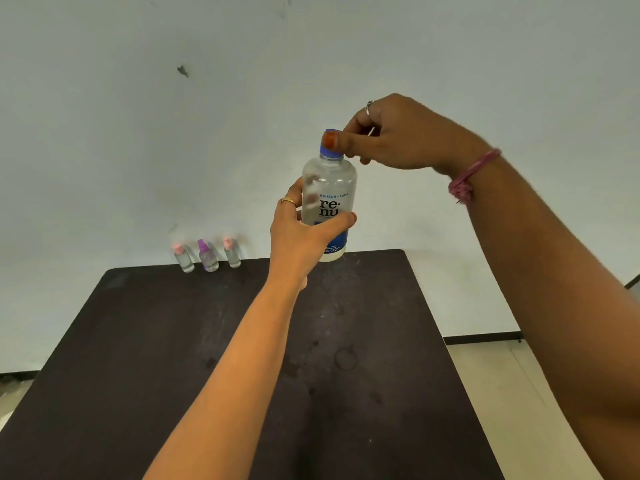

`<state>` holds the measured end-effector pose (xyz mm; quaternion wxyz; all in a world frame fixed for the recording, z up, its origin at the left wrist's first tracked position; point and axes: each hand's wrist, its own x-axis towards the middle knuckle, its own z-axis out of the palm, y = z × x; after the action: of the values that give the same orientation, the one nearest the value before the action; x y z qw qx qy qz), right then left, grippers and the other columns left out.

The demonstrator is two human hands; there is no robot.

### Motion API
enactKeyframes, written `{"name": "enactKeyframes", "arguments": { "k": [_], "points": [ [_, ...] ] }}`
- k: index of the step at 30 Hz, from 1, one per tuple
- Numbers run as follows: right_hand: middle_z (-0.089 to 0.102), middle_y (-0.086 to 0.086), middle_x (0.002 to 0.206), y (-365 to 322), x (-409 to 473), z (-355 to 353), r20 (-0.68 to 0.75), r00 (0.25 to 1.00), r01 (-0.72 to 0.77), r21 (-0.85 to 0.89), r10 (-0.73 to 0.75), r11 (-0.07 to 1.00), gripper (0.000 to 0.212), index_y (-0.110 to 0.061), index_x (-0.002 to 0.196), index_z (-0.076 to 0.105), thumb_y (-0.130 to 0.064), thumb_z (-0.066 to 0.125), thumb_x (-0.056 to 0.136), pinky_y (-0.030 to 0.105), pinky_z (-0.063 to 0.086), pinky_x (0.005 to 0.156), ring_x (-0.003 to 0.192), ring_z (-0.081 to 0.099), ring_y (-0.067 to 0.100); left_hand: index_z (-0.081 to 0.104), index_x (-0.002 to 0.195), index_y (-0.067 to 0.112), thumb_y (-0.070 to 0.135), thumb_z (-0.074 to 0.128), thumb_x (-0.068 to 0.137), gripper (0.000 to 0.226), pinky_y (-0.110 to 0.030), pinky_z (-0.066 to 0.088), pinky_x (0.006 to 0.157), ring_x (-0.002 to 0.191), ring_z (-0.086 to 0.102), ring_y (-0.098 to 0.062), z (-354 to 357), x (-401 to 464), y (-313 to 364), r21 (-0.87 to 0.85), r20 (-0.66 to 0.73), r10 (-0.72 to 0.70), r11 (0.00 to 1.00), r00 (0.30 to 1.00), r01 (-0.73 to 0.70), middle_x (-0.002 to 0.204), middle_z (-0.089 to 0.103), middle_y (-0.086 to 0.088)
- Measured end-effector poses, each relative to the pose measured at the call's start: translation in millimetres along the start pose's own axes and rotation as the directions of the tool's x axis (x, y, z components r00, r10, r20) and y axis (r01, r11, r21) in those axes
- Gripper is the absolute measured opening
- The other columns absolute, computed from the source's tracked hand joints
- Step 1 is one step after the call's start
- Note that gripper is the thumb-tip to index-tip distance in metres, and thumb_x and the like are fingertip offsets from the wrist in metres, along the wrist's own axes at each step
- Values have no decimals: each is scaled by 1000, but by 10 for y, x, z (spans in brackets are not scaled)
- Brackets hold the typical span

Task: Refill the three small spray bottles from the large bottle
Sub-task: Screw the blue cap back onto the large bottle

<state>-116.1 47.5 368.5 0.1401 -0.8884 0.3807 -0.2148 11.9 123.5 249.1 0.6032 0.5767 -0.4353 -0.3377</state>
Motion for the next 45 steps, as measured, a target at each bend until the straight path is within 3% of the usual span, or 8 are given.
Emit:
{"name": "enactKeyframes", "arguments": {
  "k": [5,9,17,24,28,35,40,45],
  "points": [
    [65,-6,118,82,-18,-163,152,981,48,420,-123,906,51,-18,131,53,-40,57,85,23,51,89,110,60,5,46,131,32,25,83,68,73,-17,52,72,98,62,-8,-15,0,24,30,30,13,999,999,-14,116,61,8],
    [69,2,112,77,9,21,123,974,117,444,-189,888,31,-11,119,63,-17,64,89,28,48,97,108,63,11,48,129,32,25,84,66,73,-10,49,62,93,62,-3,-34,20,13,12,29,2,1000,1000,-2,115,62,8],
    [70,-6,74,-157,-6,344,-256,962,-18,281,93,959,40,-15,84,74,-50,79,66,8,47,62,69,65,2,47,130,34,25,86,63,78,-13,48,64,93,60,-2,-98,-5,-38,31,-17,-11,999,1000,12,117,58,7],
    [60,-10,125,-45,-12,-60,251,966,-44,404,-65,914,48,-24,131,51,-34,60,85,21,48,92,111,59,1,47,129,33,23,84,67,73,-20,52,72,94,61,-8,-156,-13,-38,24,23,-49,999,999,48,107,60,12],
    [67,-5,114,-45,37,101,130,986,61,325,-109,944,32,-16,118,64,-10,65,87,14,47,91,104,62,0,49,124,33,21,85,66,69,-17,49,66,91,62,-7,-167,13,-38,2,25,-64,998,998,64,104,61,14],
    [71,-6,77,-138,60,366,-154,984,-52,209,85,977,33,-15,85,75,-42,81,67,15,53,68,72,67,5,50,127,31,20,86,64,74,-17,50,67,93,62,-10,-176,17,-144,12,-22,-77,997,997,77,109,60,9],
    [71,-2,92,-117,103,203,84,991,-124,227,107,966,49,-16,94,72,-56,72,66,30,57,81,83,68,12,46,131,32,22,85,66,76,-28,54,81,99,60,-12,-150,33,-180,32,5,-88,996,996,88,116,58,7],
    [62,-17,114,-49,150,77,314,946,28,158,-77,987,42,-27,123,58,-30,68,83,11,48,83,97,65,2,45,132,31,22,85,67,77,-27,53,79,97,60,-12,-163,88,-198,42,7,-103,994,995,103,116,58,8]
  ]
}}
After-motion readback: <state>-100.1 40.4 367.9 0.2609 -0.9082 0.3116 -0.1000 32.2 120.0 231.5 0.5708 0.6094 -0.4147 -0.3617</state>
